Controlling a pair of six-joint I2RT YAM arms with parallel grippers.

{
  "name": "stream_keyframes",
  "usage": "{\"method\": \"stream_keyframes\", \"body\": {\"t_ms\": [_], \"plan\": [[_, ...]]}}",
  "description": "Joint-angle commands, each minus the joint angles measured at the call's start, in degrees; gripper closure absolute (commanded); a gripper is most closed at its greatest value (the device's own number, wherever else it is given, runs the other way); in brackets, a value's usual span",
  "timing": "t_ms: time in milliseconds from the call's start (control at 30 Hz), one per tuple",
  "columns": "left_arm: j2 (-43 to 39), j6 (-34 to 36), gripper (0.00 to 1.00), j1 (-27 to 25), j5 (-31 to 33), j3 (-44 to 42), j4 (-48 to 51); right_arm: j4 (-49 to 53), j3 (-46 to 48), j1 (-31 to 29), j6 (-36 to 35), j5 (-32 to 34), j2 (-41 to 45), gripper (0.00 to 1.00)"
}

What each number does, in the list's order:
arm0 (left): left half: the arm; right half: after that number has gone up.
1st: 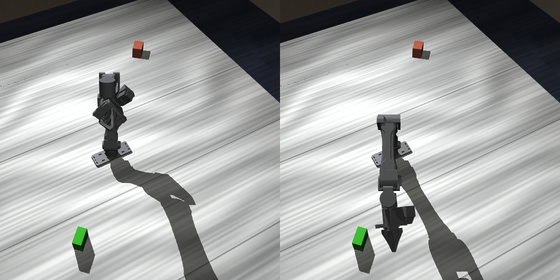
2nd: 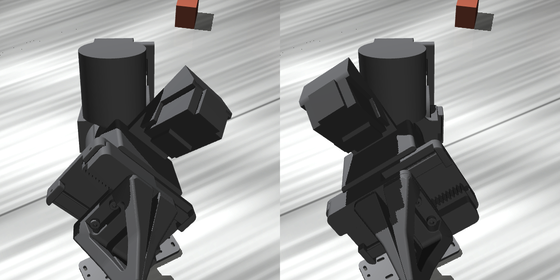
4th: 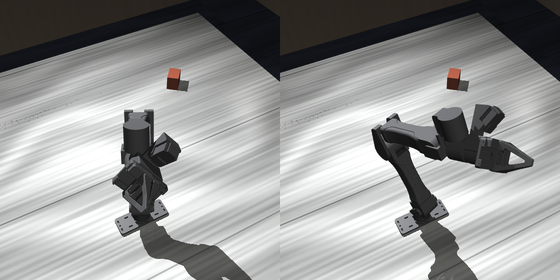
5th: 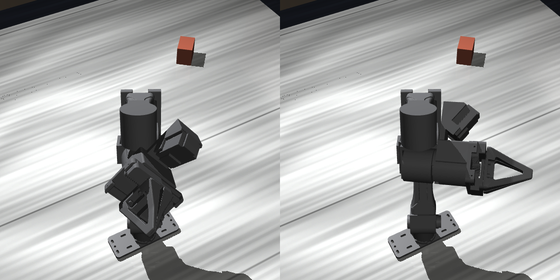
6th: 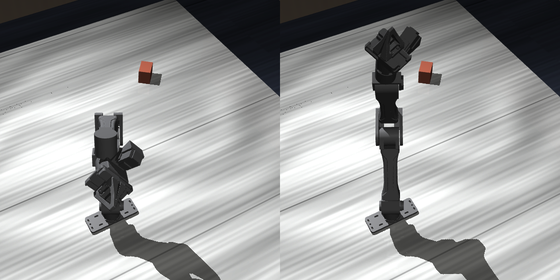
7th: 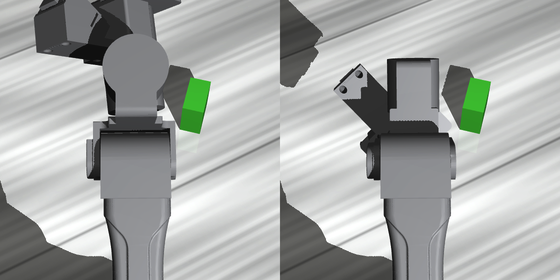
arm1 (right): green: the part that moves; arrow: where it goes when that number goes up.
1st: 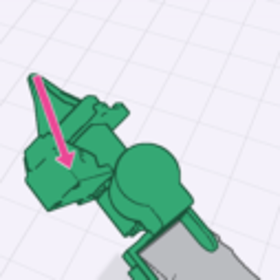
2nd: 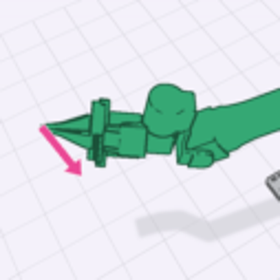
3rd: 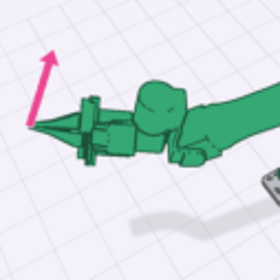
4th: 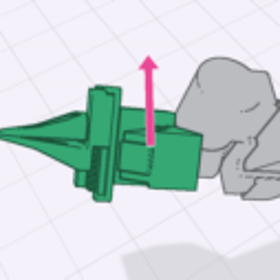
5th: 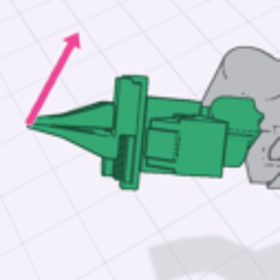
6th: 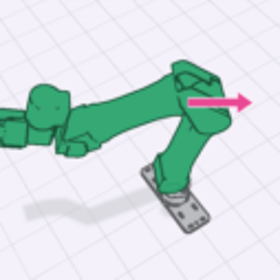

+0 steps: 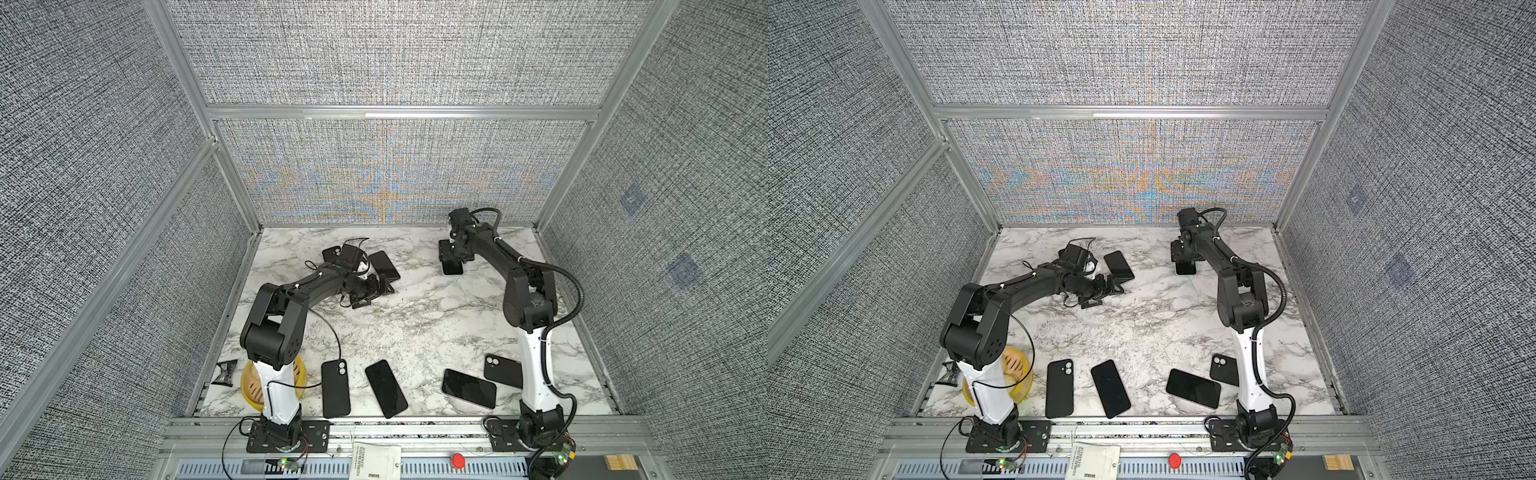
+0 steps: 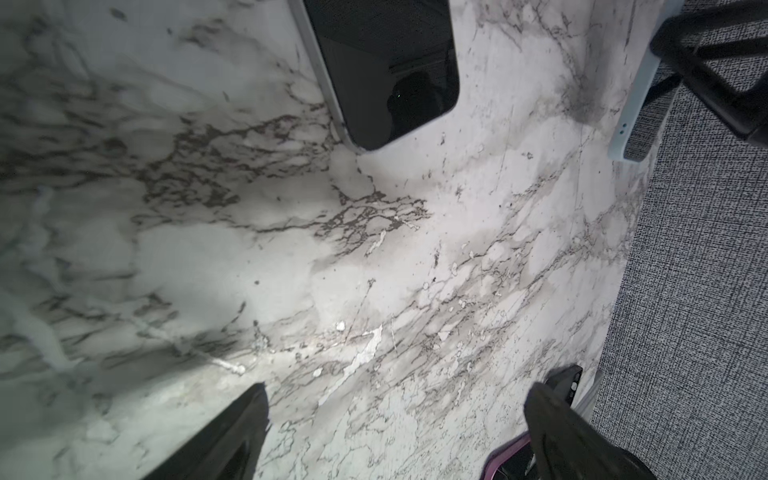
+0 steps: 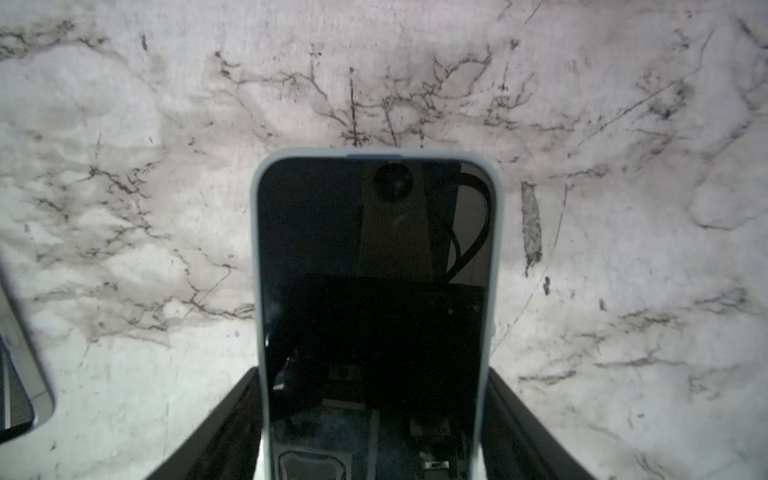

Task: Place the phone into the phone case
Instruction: 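Carry the cased phone farther from the robot with the right gripper and release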

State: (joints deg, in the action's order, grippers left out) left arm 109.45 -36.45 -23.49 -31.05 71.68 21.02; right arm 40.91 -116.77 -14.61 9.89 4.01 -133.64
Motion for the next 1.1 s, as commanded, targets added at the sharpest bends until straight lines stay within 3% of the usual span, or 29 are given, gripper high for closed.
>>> {"method": "stream_keyframes", "body": {"t_ms": [0,233,1067], "plan": [[0.5,0.3,0.03,0.0,-0.9,0.5,0.3,1.8,-3.0,0.7,-1.0,-1.0,-1.6,0.42],[0.9,0.2,0.03,0.0,-0.9,0.7,0.2,5.9,-11.2,1.2,-2.0,0.4,-7.3,0.42],[-0.2,0.5,0.03,0.0,-0.6,-0.2,0.3,10.6,-23.2,2.1,-2.4,-0.9,-15.6,0.4]]}}
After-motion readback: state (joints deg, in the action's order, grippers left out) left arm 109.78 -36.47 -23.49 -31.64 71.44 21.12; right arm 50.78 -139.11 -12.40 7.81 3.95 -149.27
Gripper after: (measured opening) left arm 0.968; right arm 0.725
